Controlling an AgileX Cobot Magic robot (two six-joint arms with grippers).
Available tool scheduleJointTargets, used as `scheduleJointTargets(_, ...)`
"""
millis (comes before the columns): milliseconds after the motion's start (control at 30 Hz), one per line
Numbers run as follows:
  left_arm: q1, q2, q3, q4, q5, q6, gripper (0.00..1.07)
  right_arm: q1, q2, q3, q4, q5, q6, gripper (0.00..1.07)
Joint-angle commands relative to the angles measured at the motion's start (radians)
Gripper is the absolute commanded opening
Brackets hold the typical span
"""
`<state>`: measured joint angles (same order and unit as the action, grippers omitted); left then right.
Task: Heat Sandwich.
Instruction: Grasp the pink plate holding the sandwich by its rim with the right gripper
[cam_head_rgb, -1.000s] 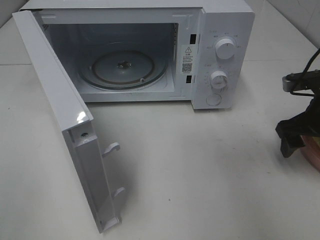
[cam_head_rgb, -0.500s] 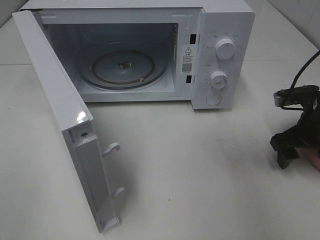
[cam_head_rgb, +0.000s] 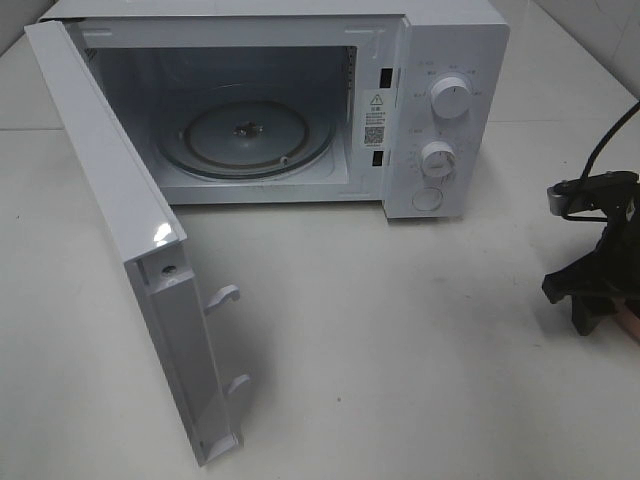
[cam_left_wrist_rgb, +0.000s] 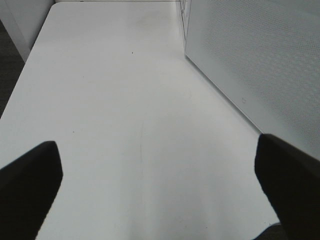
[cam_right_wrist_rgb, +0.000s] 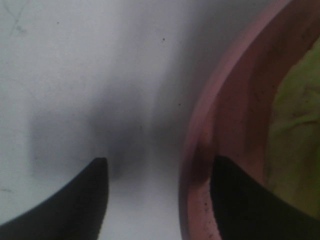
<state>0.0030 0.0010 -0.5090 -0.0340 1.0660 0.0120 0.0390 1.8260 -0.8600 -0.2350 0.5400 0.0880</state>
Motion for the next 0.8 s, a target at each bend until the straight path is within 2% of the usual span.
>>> scheduleJointTargets(33, -0.005, 0.0, -0.008, -0.001, 0.007, 0.001, 1.0, -0.005, 0.0, -0.005, -0.022, 0.003, 0.025, 0.39)
scheduleJointTargets(67, -0.005, 0.0, -0.008, -0.001, 0.007, 0.001, 1.0, -0.005, 0.0, -0.005, -0.031, 0.004, 0.05, 0.22)
scheduleJointTargets(133, -0.005, 0.0, -0.008, -0.001, 0.007, 0.001, 1.0, -0.005, 0.0, -0.005, -0.051, 0.005, 0.066, 0.01)
scheduleJointTargets(800, -0.005, 0.0, -0.008, -0.001, 0.007, 0.001, 1.0, -0.005, 0.0, -0.005, -0.068, 0.006, 0.067, 0.0)
